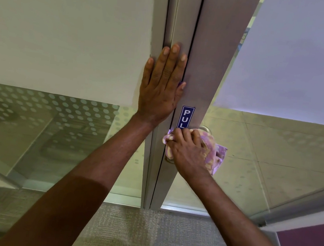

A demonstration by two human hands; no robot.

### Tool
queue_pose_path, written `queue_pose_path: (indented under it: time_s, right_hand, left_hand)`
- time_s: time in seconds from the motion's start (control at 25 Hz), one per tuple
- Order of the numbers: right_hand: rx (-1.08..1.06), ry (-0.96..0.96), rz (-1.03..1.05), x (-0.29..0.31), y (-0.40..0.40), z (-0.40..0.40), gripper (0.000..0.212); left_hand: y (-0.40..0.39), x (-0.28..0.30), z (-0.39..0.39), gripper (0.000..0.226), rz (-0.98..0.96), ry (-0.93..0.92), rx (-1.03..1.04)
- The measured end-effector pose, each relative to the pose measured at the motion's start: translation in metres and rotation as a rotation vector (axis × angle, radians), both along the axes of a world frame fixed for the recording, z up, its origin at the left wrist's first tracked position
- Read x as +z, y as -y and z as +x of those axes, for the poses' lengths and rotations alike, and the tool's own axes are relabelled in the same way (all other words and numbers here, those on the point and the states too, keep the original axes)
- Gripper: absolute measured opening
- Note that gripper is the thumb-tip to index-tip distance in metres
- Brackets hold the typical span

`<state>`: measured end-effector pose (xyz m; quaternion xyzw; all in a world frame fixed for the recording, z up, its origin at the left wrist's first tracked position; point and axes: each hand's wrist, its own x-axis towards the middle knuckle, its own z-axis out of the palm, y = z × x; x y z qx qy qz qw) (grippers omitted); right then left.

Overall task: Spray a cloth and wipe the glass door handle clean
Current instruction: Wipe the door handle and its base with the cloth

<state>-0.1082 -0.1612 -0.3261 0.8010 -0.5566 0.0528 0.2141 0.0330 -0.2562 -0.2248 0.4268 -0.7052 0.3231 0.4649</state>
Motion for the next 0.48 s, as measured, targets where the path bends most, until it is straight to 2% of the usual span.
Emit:
queue_pose_path:
  time_s: [0.12,0.24,0.4,0.48]
  right_hand:
    - [0.017,0.082,-0.037,0.009,-0.001,-0.023,0.037]
    - [-0.120,0.245,-0.081,0.010,-0.006,-0.055,0.046]
    - [-0.113,0.167,-0.038,-0.011,-0.011,-0.057,0.043]
    - [-0.096,0.182,-0.075,-0.002,-0.009,-0.060,0.040]
  left_hand:
    - [-0.001,0.001,0.000,0.055,-0.001,0.005,0.007]
    - [0.000,0.000,0.000,0.056,0.012,0.007,0.004]
    - [0.000,0.000,0.001,0.055,0.014,-0.007,-0.006]
    - [-0.001,0.001,0.001,0.054,0.015,-0.009,-0.007]
